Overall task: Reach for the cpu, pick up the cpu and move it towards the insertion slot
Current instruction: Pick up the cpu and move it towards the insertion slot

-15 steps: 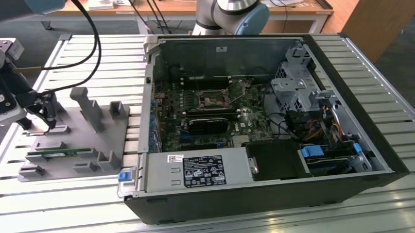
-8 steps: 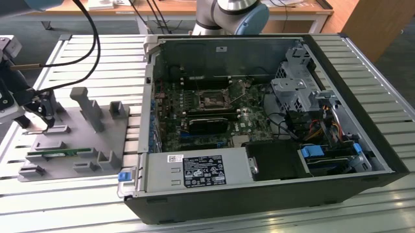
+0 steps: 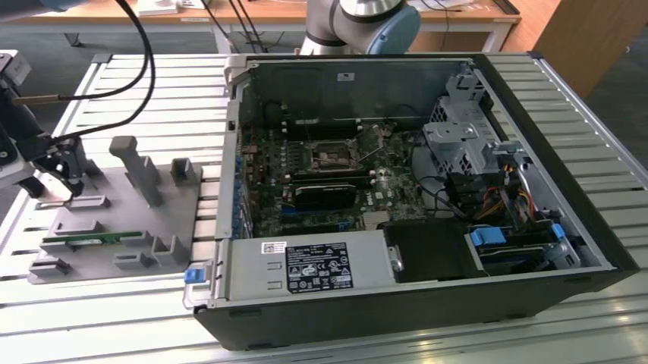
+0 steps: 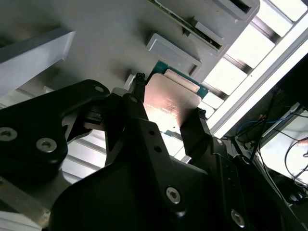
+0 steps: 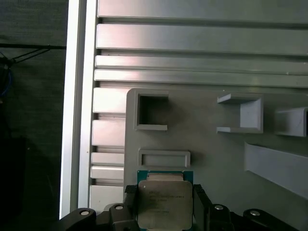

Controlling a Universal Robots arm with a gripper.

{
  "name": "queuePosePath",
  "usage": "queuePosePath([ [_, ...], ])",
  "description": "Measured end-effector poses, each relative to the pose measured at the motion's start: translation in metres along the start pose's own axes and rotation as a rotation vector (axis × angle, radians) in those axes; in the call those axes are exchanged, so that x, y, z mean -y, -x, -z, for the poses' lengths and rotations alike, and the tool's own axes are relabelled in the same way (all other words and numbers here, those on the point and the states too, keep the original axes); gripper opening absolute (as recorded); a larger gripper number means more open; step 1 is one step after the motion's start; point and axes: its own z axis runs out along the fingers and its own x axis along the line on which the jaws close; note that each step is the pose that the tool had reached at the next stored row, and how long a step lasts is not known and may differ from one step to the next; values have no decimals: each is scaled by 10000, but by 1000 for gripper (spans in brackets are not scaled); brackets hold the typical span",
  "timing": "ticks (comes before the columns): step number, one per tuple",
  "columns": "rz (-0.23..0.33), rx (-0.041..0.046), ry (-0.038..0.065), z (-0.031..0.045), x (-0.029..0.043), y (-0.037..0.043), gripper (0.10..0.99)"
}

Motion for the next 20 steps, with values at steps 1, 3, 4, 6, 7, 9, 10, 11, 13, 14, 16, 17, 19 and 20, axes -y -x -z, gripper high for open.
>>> queuePosePath([
  [1,0,0,0,9,0,0,541],
  [3,0,-1,0,28,-1,0,541],
  [4,0,0,0,38,-1,0,541],
  [6,0,1,0,58,-2,0,541],
  [7,0,1,0,69,-2,0,541],
  [9,0,0,0,91,-3,-1,541],
  [10,0,1,0,103,-3,-1,541],
  [11,0,0,0,117,-4,-1,541],
  [13,0,0,0,139,-5,-1,541],
  [14,0,0,0,148,-5,-1,541],
  [16,0,0,0,172,-6,-1,541],
  [17,0,0,0,182,-6,-1,541],
  [19,0,0,0,206,-7,-2,541],
  [20,0,0,0,220,-7,-2,541],
])
